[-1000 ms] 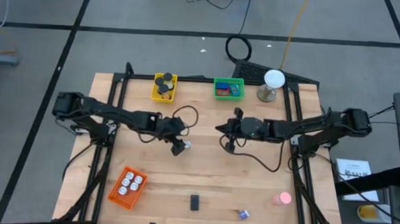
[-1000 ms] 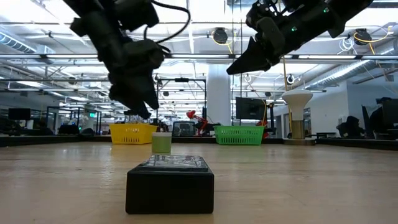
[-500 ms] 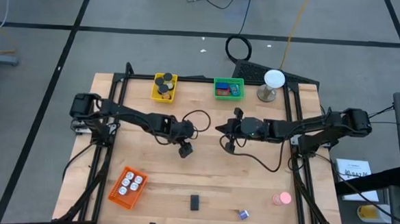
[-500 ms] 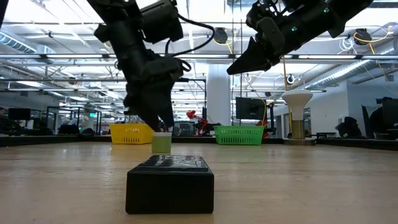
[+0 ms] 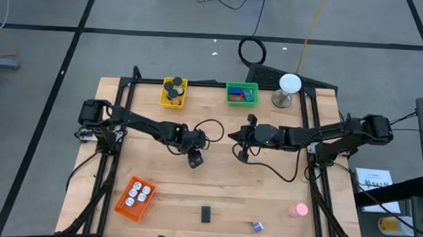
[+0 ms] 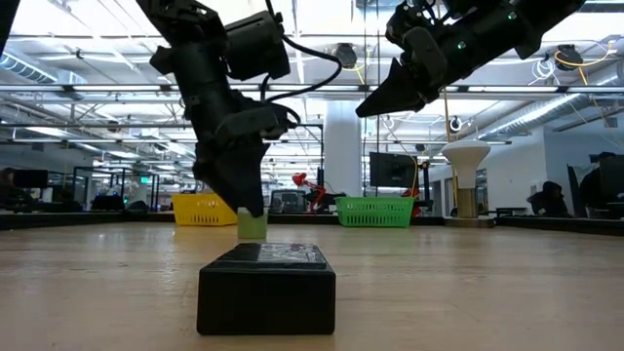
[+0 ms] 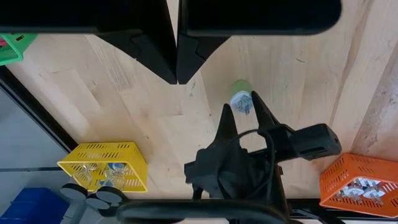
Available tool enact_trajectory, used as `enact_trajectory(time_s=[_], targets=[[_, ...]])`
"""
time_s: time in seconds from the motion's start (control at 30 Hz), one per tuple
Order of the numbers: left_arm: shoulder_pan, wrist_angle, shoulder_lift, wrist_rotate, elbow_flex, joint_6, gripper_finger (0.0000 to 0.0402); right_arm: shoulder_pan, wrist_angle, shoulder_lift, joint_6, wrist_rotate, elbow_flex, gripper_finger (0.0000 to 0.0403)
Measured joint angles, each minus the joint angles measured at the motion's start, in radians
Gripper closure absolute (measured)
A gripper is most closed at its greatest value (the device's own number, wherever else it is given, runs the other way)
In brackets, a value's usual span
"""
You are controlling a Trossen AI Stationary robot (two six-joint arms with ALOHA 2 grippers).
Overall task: Pick & Place Office items
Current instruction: Put the green charger adapter into the orange bin
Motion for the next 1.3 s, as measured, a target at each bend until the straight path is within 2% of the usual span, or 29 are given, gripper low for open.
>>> enact_trajectory(time_s=[0.3,0.4,0.63,0.8,0.97,1.07,1.3], targets=[[0.023,-0.022,-0.008,0.027,0.000,0.112,0.0266,0.002,-0.003,0.000,0.000,0.000,0.000,0.0402],[0.039,-0.071,-0.040,0.053,0.006,0.145,0.0267,0.002,-0.003,0.000,0.000,0.000,0.000,0.0402],[-0.015,-0.335,-0.247,0.063,0.047,0.234,0.0267,0.002,-0.014,0.000,-0.001,-0.002,0.000,0.0402],[-0.140,-0.544,-0.448,0.040,0.064,0.199,0.0267,0.002,-0.012,0.000,-0.004,-0.002,0.000,0.0403],[-0.325,-0.727,-0.578,0.038,0.064,0.087,0.0267,0.002,-0.012,0.000,-0.002,-0.003,0.000,0.0403],[-0.465,-0.794,-0.621,0.036,0.064,0.000,0.0267,0.002,-0.011,0.000,-0.001,-0.003,0.000,0.0403],[-0.749,-0.757,-0.605,-0.046,0.064,-0.168,0.0267,0.002,-0.010,0.000,-0.001,-0.004,0.000,0.0403]])
